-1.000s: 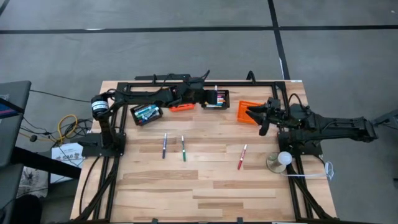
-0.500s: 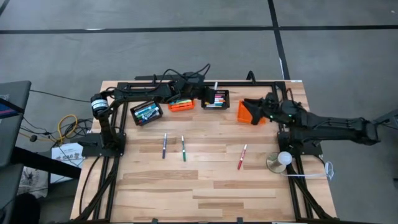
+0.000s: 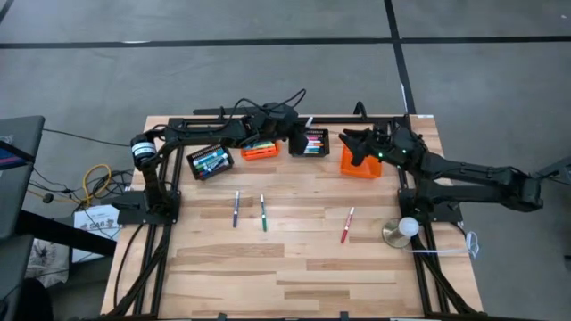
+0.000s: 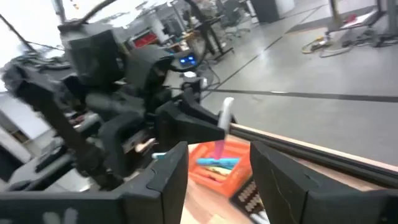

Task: Pick & Place Markers
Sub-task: Put the small pink highlighter pen into the right black bin

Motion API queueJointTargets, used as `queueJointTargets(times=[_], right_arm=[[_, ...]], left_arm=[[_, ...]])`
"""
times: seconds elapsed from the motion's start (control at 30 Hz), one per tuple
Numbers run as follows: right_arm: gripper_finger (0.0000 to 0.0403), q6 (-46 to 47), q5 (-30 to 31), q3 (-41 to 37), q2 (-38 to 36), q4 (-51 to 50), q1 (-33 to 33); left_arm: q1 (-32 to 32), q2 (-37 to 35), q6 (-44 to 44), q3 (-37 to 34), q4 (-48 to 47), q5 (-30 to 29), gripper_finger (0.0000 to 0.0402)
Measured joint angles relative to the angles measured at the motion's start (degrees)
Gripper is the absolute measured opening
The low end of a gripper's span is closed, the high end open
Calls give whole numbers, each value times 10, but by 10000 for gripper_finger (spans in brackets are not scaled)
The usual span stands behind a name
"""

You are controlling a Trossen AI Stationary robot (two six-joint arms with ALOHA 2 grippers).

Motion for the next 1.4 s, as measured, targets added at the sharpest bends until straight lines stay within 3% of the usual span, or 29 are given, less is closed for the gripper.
queueJointTargets(times=[0.23,0.37,0.67,1.0,1.4], right_arm=[[179,-2,-29,12,32,1,-40],[184,0,-57,19,39,1,-49],[182,2,-59,23,39,6,-51],[186,24,-66,23,74,10,-68],[259,133,-246,33,210,137,-166]], left_arm=[[12,11,15,1,0,-17,52],[21,38,-14,1,-1,5,53],[42,77,-89,13,-6,55,53],[36,84,-101,28,-1,74,53],[18,56,-149,27,5,124,53]])
